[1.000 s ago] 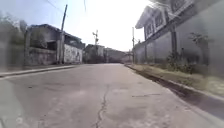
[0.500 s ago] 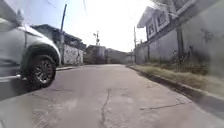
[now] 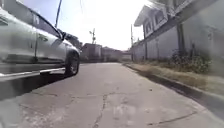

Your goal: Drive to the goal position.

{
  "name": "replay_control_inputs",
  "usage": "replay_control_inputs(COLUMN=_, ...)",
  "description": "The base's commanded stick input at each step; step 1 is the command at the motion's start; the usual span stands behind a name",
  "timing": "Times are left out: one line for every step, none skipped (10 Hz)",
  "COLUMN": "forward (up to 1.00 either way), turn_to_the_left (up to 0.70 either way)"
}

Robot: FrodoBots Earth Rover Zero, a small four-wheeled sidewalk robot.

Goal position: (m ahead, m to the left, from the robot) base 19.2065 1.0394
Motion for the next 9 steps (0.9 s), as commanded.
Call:
replay_control_inputs(forward=0.85, turn_to_the_left=0.0)
replay_control_inputs(forward=0.85, turn_to_the_left=0.0)
replay_control_inputs(forward=0.85, turn_to_the_left=0.0)
replay_control_inputs(forward=0.85, turn_to_the_left=0.0)
replay_control_inputs(forward=0.85, turn_to_the_left=0.0)
replay_control_inputs(forward=0.85, turn_to_the_left=0.0)
replay_control_inputs(forward=0.85, turn_to_the_left=0.0)
replay_control_inputs(forward=0.85, turn_to_the_left=0.0)
replay_control_inputs(forward=0.85, turn_to_the_left=0.0)
